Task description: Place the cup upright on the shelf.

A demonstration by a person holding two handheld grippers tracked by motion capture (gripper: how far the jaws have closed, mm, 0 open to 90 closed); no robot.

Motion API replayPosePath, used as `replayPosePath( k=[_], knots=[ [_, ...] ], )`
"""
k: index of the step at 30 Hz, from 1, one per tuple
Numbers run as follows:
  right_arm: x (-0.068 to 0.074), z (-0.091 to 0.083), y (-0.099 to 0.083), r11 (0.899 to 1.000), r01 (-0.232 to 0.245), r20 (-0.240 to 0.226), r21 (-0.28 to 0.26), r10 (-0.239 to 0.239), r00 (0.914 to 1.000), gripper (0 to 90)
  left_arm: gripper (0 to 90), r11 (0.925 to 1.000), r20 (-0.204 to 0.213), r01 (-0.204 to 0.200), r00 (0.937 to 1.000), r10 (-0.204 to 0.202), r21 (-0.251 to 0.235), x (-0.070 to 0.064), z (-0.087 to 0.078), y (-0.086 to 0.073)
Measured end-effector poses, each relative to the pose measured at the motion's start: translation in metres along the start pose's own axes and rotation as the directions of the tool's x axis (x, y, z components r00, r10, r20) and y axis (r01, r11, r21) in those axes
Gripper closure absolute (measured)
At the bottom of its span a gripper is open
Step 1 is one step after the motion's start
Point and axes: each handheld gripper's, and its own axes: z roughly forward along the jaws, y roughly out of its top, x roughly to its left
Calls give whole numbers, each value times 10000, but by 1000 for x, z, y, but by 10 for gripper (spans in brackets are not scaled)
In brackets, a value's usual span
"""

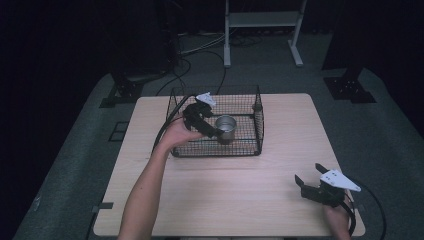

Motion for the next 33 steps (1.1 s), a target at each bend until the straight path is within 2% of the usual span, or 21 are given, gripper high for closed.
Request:
replayPosePath(
  k=[5,24,33],
  knots=[
    [0,0,0,10000,40,22,33,-40,10000,135,75,9998,83,-87,9999,89,-178,-8,-10,-10],
    [2,1,0,9998,149,89,102,-150,9998,135,74,9978,188,-465,9987,474,-466,-36,-29,-32],
    [2,1,0,9997,215,118,118,-217,9997,135,74,9962,217,-636,9977,650,-592,-53,-34,-47]
  ],
)
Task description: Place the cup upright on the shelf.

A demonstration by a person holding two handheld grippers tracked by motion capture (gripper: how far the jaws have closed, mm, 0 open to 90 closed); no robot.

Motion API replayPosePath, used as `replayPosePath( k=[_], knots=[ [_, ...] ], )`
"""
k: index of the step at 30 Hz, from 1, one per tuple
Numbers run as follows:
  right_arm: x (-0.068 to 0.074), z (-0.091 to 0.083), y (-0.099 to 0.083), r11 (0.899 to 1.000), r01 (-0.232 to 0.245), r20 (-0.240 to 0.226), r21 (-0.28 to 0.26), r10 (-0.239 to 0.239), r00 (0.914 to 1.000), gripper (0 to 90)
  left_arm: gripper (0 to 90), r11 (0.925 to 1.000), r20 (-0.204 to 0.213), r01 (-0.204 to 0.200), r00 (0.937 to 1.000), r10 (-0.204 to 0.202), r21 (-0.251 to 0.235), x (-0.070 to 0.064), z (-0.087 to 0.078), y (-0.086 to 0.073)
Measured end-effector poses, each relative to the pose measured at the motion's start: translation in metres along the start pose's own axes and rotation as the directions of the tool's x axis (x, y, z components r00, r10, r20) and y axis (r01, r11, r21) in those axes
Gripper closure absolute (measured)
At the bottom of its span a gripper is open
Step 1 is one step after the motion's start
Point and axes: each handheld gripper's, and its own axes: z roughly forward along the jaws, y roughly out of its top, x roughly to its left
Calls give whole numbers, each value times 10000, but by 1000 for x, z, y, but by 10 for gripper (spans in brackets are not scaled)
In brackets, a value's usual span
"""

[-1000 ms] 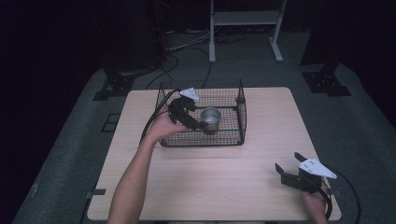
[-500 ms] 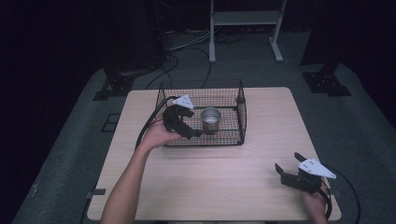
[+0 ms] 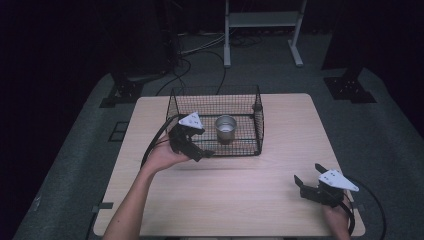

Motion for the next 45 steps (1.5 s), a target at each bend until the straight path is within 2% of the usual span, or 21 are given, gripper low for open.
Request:
replayPosePath(
  k=[8,19,26,45],
  knots=[
    [0,0,0,10000,-44,22,55,44,10000,135,74,10000,60,-18,10000,18,4,-12,-3,-13],
    [1,0,0,10000,6,23,64,-7,10000,135,70,9999,-34,142,9999,-142,16,-16,-7,-33],
    [1,1,0,10000,43,49,85,-44,10000,135,69,9993,-104,338,9994,-340,-179,-21,-10,-48],
    [2,0,0,9999,46,64,154,-47,10000,135,66,9944,-267,747,9967,-769,-742,-32,-15,-76]
  ],
)
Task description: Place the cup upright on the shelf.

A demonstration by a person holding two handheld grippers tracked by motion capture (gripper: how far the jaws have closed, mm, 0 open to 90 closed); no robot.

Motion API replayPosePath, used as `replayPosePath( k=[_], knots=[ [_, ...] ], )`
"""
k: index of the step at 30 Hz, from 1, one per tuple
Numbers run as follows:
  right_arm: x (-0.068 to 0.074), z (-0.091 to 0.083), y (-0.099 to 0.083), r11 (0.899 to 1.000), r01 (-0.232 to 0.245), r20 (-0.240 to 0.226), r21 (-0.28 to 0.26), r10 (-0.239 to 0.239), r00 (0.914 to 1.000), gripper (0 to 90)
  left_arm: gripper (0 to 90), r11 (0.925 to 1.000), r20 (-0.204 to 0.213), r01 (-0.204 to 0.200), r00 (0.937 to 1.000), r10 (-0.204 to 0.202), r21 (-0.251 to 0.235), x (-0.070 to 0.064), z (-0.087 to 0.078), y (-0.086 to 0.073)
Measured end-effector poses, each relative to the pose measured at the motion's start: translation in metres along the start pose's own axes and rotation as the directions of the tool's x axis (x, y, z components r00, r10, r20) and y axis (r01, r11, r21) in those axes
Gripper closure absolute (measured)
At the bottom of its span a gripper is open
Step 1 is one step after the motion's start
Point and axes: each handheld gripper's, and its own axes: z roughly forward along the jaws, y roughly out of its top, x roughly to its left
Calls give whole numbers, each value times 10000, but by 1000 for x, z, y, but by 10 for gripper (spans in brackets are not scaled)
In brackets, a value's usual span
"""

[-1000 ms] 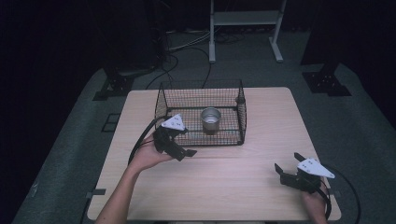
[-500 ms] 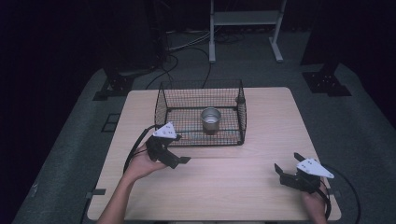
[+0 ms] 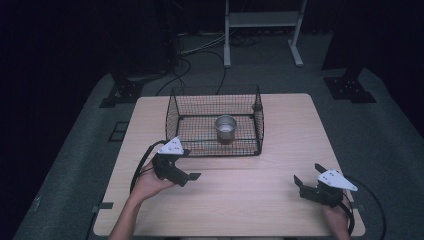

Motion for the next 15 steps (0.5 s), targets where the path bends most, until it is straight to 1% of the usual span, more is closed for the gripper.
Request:
replayPosePath(
  k=[4,10,15],
  knots=[
    [0,0,0,10000,21,2,-13,-21,10000,135,66,9997,31,163,9999,-163,-191,-2,-2,-7],
    [0,0,0,10000,32,8,-26,-32,10000,135,66,9997,-90,205,9997,-206,-131,-5,-3,-15],
    [0,0,0,10000,41,15,-37,-41,10000,135,52,9990,-167,387,9991,-390,-219,-7,-5,-25]
  ],
)
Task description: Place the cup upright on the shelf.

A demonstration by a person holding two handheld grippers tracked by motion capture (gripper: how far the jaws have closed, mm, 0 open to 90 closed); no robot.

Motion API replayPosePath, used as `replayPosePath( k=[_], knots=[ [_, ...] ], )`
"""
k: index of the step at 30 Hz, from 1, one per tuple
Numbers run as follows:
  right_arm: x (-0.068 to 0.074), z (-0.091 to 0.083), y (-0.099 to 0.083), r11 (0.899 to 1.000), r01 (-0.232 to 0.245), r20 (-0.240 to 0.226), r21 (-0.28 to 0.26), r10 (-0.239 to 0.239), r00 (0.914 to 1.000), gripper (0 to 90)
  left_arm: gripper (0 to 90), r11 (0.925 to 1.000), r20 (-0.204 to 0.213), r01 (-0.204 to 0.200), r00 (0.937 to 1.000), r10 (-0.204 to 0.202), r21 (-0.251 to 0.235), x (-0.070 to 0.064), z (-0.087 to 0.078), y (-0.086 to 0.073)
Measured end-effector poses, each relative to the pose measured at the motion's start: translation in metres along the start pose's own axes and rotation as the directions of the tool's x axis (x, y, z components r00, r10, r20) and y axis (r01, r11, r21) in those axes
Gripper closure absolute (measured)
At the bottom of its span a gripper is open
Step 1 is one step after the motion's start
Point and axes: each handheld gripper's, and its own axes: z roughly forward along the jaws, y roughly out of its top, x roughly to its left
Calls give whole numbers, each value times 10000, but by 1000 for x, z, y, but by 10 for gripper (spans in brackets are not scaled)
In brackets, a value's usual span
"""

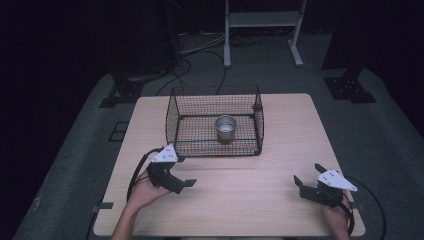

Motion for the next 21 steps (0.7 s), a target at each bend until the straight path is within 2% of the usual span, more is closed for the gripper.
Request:
replayPosePath(
  k=[11,16,21],
  knots=[
    [0,0,0,10000,10,7,-5,-10,10000,135,52,9998,-231,156,9996,-160,-134,-4,-5,-14],
    [0,0,0,10000,-3,26,12,3,10000,135,48,9972,-411,405,9982,-431,-633,-12,-11,-27],
    [-1,0,0,10000,-21,-5,13,21,10000,135,45,9946,-552,510,9969,-562,-907,-16,-12,-36]
  ],
)
